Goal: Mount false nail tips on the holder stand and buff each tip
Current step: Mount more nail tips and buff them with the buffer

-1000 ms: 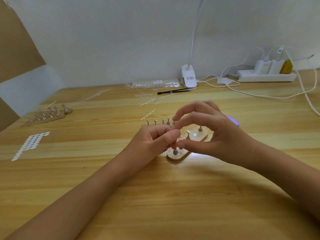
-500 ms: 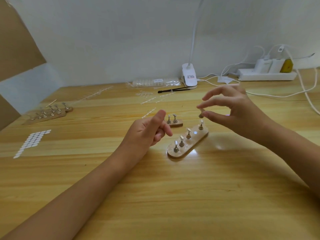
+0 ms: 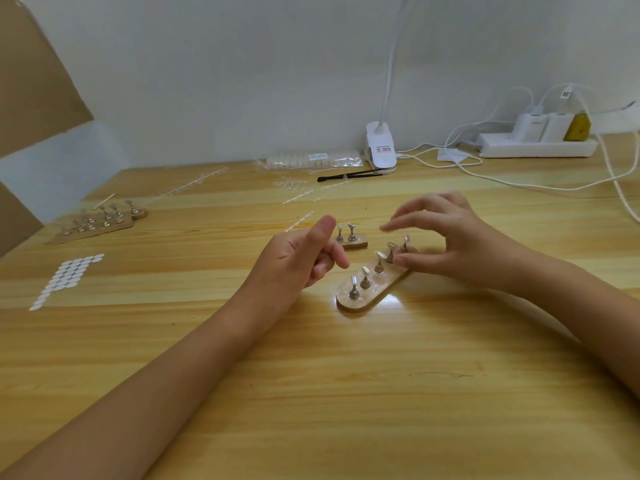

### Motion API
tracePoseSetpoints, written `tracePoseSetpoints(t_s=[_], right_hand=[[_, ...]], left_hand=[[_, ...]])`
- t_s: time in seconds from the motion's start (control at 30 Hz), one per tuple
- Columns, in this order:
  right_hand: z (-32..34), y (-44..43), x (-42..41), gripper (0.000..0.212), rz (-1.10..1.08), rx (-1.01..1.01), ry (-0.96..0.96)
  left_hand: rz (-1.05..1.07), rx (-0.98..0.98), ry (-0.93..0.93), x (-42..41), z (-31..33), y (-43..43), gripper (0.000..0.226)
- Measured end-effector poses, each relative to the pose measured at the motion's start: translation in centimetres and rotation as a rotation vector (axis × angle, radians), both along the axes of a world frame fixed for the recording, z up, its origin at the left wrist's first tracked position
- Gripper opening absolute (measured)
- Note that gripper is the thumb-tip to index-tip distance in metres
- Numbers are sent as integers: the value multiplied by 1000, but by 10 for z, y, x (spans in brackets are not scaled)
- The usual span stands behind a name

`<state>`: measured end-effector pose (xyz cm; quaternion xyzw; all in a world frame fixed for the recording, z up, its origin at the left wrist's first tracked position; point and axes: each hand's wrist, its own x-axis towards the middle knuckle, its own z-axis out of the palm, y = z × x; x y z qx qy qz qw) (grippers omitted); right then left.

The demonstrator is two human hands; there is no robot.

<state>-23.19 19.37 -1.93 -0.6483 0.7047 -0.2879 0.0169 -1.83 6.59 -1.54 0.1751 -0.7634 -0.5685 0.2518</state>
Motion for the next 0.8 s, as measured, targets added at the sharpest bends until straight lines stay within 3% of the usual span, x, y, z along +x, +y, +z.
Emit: tracePoseSetpoints(t_s=[0.1, 0.23, 0.57, 0.67, 0.8], right_hand=[[1, 1, -6, 54, -41, 54, -8], [-4, -2, -6, 20, -74, 86, -19], [3, 3, 1, 15, -23, 84, 73], [9, 5, 3, 17, -39, -2, 127], [18, 5, 17, 9, 37, -201, -96]], left_hand=[[0, -17, -9, 0, 0, 0, 55], [4, -22, -12, 0, 0, 1, 54], [7, -72, -6, 0, -2, 1, 51], [1, -89, -2, 0, -3, 0, 50], [-12, -71, -4, 1, -3, 0, 42]])
